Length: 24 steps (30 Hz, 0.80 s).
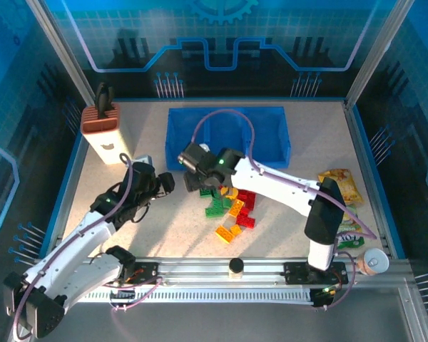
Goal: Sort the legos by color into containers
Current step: Place the lego in the container.
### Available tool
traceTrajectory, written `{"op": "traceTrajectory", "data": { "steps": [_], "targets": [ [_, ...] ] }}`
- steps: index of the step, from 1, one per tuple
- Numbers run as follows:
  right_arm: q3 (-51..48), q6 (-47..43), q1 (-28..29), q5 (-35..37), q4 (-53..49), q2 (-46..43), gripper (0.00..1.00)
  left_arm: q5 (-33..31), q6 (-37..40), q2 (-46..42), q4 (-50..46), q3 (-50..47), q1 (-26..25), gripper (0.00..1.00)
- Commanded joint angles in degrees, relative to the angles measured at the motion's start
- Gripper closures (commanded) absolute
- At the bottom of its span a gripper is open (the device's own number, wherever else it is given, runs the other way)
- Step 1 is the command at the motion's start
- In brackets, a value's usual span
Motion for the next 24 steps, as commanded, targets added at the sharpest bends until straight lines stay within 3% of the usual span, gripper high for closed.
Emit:
{"op": "traceTrajectory", "data": {
  "steps": [1, 6, 14, 24],
  "targets": [
    [6.62, -7.20, -1.86, -3.64, 1.99, 5.11, 0.44, 1.57, -1.07, -2.36, -2.20, -2.10, 0.08, 0.29],
    [18.71, -9.73, -5.13, -8.57, 1.13, 14.34, 0.44, 3.91, -3.47, -6.28, -3.54, -4.35, -0.18, 0.30],
    [37.68, -10.99, -9.16, -9.78, -3.46, 30.21, 0.45, 3.27, -2.66, -10.08, -7.73, -3.90, -0.52, 0.30],
    [40.46, -10.36, -11.17, -7.89, -2.52, 35.24, 0.42, 4.45, -2.84, -13.66, -10.12, -3.45, -0.54, 0.30]
  ]
}}
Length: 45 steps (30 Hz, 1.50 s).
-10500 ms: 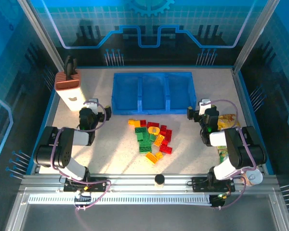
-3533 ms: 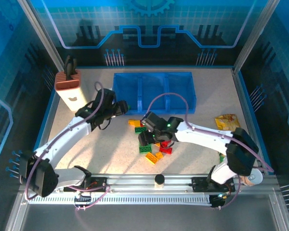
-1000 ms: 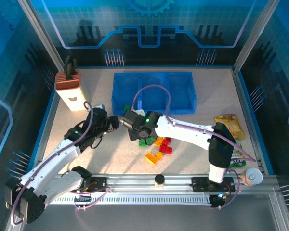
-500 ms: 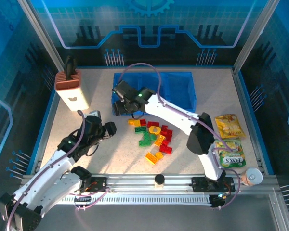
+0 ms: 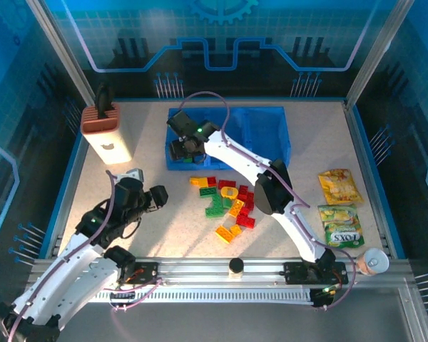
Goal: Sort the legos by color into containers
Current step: Place the lego in the container, then pick up the lego from the middle-left of the table.
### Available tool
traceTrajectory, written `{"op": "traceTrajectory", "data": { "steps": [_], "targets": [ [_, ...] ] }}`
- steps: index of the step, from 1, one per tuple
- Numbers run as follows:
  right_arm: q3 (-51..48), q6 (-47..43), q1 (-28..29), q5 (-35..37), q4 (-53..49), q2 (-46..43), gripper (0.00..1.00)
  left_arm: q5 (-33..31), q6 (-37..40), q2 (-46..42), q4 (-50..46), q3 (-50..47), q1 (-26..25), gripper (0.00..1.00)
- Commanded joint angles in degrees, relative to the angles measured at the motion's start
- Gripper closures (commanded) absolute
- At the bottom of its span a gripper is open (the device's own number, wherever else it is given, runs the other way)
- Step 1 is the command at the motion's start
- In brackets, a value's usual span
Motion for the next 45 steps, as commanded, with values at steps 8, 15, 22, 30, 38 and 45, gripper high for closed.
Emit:
{"op": "traceTrajectory", "data": {
  "steps": [8, 15, 22, 30, 38, 45],
  "targets": [
    [2.37, -1.09, -0.09, 2.58, -1.12, -2.39, 0.11, 2.90, 0.74, 0.61, -1.77, 1.80, -0.74, 0.30],
    [-3.82, -2.38, 1.07, 5.79, -0.69, -13.94, 0.12, 5.15, 1.11, 4.58, 1.39, 1.71, -3.53, 0.29],
    [-33.32, -1.75, 0.44, 5.52, 12.06, -36.03, 0.11, 5.55, 3.24, 15.93, 7.74, 3.75, -12.33, 0.27],
    [-63.30, -0.50, -2.48, 4.15, 19.42, -56.66, 0.11, 12.28, 7.88, 31.81, 15.63, 7.01, -15.75, 0.25],
    [-80.31, 2.29, -4.60, 0.60, 23.05, -67.69, 0.10, 10.31, 13.57, 46.73, 14.43, 14.20, -19.36, 0.25],
    [-86.38, 3.69, -4.62, 1.23, 21.64, -72.38, 0.10, 11.55, 16.14, 52.39, 14.85, 16.80, -20.94, 0.26]
  ]
}}
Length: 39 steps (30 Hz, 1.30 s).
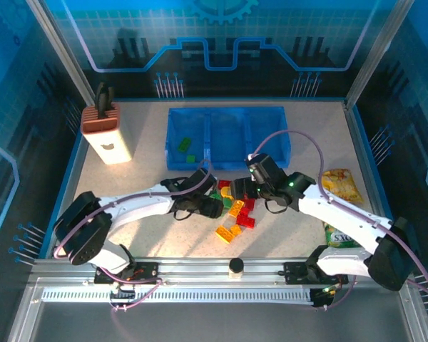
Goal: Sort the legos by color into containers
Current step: Pick up the lego from the middle-left of the table.
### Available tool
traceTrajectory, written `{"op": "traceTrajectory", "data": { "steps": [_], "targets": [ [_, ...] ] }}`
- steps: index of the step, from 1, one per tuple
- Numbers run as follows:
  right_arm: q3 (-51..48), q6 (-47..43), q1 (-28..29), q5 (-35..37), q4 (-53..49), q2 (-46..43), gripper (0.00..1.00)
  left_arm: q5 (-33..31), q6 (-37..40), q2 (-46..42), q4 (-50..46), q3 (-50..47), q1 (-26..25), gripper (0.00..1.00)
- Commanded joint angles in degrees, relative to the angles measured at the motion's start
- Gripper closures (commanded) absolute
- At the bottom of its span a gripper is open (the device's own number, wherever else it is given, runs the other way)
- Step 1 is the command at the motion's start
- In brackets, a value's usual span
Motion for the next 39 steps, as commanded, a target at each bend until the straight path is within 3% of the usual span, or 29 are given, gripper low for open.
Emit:
{"op": "traceTrajectory", "data": {
  "steps": [1, 18, 23, 34, 39],
  "targets": [
    [-2.27, 1.83, -0.57, -0.08, 1.21, -2.87, 0.11, 1.47, 3.26, 2.30, 0.07, 2.72, -1.48, 0.26],
    [-6.59, 3.09, -0.79, -0.21, 3.05, -5.17, 0.11, -4.99, 5.44, 10.70, -2.53, 5.33, -4.69, 0.29],
    [-7.08, 3.44, -0.82, 0.09, 3.29, -5.98, 0.11, -6.33, 5.79, 11.02, -2.34, 5.12, -4.98, 0.36],
    [-7.75, 4.31, -0.82, -0.02, 3.76, -6.32, 0.12, -6.94, 5.97, 8.99, -2.83, 4.19, -5.94, 0.62],
    [-7.66, 4.36, -0.83, 0.05, 3.38, -6.95, 0.12, -7.94, 5.66, 4.18, -4.32, 4.01, -6.21, 0.65]
  ]
}}
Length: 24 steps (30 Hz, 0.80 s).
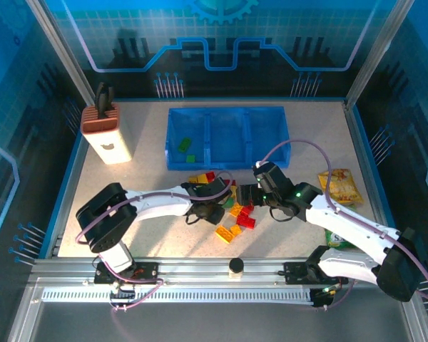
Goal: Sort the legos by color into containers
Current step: Pick up the lego from the middle-left of the table, then place the lego in the container.
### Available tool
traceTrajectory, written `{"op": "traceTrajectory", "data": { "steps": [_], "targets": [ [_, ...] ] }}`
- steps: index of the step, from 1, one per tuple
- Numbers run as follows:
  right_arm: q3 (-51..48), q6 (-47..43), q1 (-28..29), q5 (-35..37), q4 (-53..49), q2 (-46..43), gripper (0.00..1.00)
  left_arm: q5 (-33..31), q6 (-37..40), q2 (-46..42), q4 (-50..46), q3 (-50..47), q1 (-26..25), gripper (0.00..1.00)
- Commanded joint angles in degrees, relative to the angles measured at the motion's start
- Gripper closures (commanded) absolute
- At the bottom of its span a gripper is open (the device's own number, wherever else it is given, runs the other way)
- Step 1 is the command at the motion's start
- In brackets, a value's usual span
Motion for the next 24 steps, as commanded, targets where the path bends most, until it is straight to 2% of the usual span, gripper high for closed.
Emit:
{"op": "traceTrajectory", "data": {
  "steps": [1, 4, 7, 13, 18, 24],
  "targets": [
    [-0.45, 0.97, -0.57, 0.21, 0.17, -1.72, 0.12, -1.36, 0.57, -5.80, -2.74, 0.10, -0.44, 0.66],
    [-0.43, 0.81, -0.54, 0.73, -0.25, -2.51, 0.12, -1.99, 0.01, -11.19, -3.65, -0.16, -0.20, 0.66],
    [-0.46, 0.39, -0.54, 0.92, -0.75, -2.99, 0.13, -3.05, -1.24, -15.24, -6.26, 0.62, 2.60, 0.68],
    [0.01, -1.76, 0.39, -0.40, -1.96, -2.62, 0.14, -0.33, -1.73, -20.11, -7.41, 2.12, 15.72, 0.69],
    [-0.32, -3.07, 2.95, -1.14, -2.25, -2.10, 0.15, 0.29, -1.14, -13.70, -5.58, 7.93, 25.91, 0.70],
    [-0.70, -3.42, 8.15, -1.81, -1.25, -0.43, 0.16, 0.53, 1.47, -0.48, -6.04, 20.11, 29.46, 0.70]
  ]
}}
